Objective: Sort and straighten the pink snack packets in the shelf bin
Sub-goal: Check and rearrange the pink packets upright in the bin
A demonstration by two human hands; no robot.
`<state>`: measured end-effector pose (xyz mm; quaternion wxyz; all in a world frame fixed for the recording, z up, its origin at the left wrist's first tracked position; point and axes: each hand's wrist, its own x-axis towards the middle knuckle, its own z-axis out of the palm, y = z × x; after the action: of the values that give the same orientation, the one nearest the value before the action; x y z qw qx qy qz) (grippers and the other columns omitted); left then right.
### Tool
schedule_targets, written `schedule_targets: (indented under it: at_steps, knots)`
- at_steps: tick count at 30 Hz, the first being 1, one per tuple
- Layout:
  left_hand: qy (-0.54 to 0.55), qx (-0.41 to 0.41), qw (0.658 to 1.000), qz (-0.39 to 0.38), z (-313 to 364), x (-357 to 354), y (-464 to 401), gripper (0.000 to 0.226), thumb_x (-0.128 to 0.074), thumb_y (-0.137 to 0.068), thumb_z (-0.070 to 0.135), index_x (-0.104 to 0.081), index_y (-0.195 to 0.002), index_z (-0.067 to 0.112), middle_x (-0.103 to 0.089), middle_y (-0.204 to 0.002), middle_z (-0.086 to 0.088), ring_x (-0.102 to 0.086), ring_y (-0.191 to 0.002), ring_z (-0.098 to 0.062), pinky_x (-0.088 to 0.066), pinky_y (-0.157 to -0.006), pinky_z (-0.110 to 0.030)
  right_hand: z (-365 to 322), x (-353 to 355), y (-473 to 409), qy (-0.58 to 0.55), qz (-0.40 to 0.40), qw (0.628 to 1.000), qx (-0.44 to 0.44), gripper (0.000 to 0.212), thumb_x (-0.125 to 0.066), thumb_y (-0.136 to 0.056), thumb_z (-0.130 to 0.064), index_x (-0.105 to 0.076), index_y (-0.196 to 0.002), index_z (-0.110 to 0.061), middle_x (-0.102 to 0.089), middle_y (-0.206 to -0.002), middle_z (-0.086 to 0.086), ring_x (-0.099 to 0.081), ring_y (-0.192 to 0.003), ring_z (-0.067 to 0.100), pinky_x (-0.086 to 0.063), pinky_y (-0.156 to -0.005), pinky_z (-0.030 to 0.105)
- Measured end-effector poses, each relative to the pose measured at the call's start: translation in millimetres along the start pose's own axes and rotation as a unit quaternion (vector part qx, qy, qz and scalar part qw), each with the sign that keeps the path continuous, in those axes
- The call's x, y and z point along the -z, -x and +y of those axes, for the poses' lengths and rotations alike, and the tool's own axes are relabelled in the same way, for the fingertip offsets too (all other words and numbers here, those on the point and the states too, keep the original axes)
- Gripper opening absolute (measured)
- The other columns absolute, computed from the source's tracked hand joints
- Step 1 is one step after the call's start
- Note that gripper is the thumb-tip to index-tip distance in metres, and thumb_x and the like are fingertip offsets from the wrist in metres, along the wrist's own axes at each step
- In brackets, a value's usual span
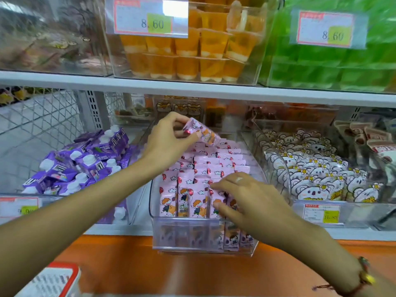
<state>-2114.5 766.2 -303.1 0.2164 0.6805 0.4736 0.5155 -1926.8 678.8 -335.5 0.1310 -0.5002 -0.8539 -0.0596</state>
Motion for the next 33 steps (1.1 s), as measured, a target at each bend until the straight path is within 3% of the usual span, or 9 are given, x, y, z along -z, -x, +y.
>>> schedule_targets:
  at_steps: [5,9,11,13,20,22,24,30,33]
  knots:
    - [-0.131,-0.025,0.986,-0.103,-7,-6,-19,0.039,-0.071,-0.085,0.023,-0.059,-0.120,0.010,-0.067,-0.114,-0.004,-0.066,-0.098,-0.016,-0.053,-0.089,-0.037,5,1,-1,-0.020,0.003,1.000,0.001,0.041,-0.042,-0.097,-0.047,-0.043,-0.137,-0.039,-0.050,-0.132,-0.017,-0.037,-0.124,0.005,-0.036,-0.082,0.025]
    - [-0.299,-0.119,0.933,-0.160,3,1,-37,0.029,-0.061,-0.092,0.032,-0.060,-0.112,0.010,-0.066,-0.087,0.001,-0.065,-0.083,-0.023,-0.045,-0.064,-0.030,8,-2,-2,-0.008,0.000,1.000,0.006,0.041,-0.045,-0.096,-0.048,-0.044,-0.135,-0.040,-0.051,-0.132,-0.019,-0.037,-0.123,0.004,-0.029,-0.073,0.022]
    - [-0.340,-0.142,0.910,-0.190,7,-1,-45,0.019,-0.058,-0.094,0.033,-0.057,-0.097,0.015,-0.060,-0.079,0.002,-0.061,-0.077,-0.024,-0.039,-0.063,-0.030,9,-3,-2,-0.006,0.001,1.000,0.008,0.041,-0.046,-0.095,-0.047,-0.045,-0.135,-0.040,-0.051,-0.131,-0.019,-0.037,-0.122,0.004,-0.024,-0.071,0.021]
    - [-0.354,-0.148,0.898,-0.214,9,-8,-51,0.014,-0.057,-0.095,0.033,-0.049,-0.090,0.022,-0.057,-0.079,0.002,-0.058,-0.076,-0.024,-0.038,-0.064,-0.029,9,-3,-2,-0.007,0.001,1.000,0.007,0.040,-0.046,-0.095,-0.047,-0.045,-0.135,-0.040,-0.052,-0.130,-0.020,-0.038,-0.121,0.003,-0.022,-0.070,0.020]
    - [-0.329,-0.072,0.896,-0.288,-9,-38,-58,0.037,-0.065,-0.089,0.035,-0.061,-0.119,0.014,-0.063,-0.109,-0.004,-0.059,-0.097,-0.021,-0.040,-0.077,-0.027,9,-3,-1,0.003,0.000,1.000,0.001,0.039,-0.045,-0.095,-0.047,-0.048,-0.133,-0.040,-0.053,-0.129,-0.021,-0.039,-0.121,0.002,-0.017,-0.066,0.019]
    - [-0.285,-0.047,0.918,-0.270,-20,-44,-51,0.049,-0.070,-0.085,0.035,-0.055,-0.128,0.016,-0.064,-0.112,-0.002,-0.058,-0.093,-0.015,-0.043,-0.076,-0.026,9,-3,-1,0.006,-0.002,1.000,-0.001,0.038,-0.046,-0.095,-0.046,-0.048,-0.133,-0.040,-0.053,-0.129,-0.020,-0.039,-0.120,0.003,-0.016,-0.065,0.019]
    - [-0.257,-0.047,0.939,-0.225,-27,-46,-47,0.049,-0.074,-0.081,0.037,-0.054,-0.123,0.021,-0.064,-0.104,0.004,-0.060,-0.089,-0.013,-0.046,-0.074,-0.027,9,-3,-1,0.008,0.000,1.000,-0.001,0.038,-0.046,-0.095,-0.046,-0.049,-0.132,-0.040,-0.054,-0.128,-0.020,-0.040,-0.120,0.003,-0.016,-0.065,0.018]
    - [-0.383,-0.081,0.877,-0.277,-26,-47,-48,0.027,-0.058,-0.092,0.043,-0.067,-0.110,0.026,-0.066,-0.106,0.005,-0.057,-0.093,-0.016,-0.039,-0.065,-0.027,9,-3,0,0.024,-0.004,1.000,-0.006,0.038,-0.043,-0.096,-0.046,-0.048,-0.133,-0.041,-0.055,-0.127,-0.020,-0.039,-0.120,0.002,-0.016,-0.063,0.019]
    - [-0.368,-0.077,0.882,-0.286,-22,-46,-47,0.027,-0.052,-0.097,0.037,-0.069,-0.113,0.023,-0.067,-0.114,0.002,-0.060,-0.098,-0.019,-0.047,-0.074,-0.032,9,-2,1,0.021,-0.004,1.000,0.001,0.037,-0.043,-0.097,-0.044,-0.049,-0.132,-0.039,-0.054,-0.129,-0.019,-0.041,-0.121,0.003,-0.019,-0.067,0.018]
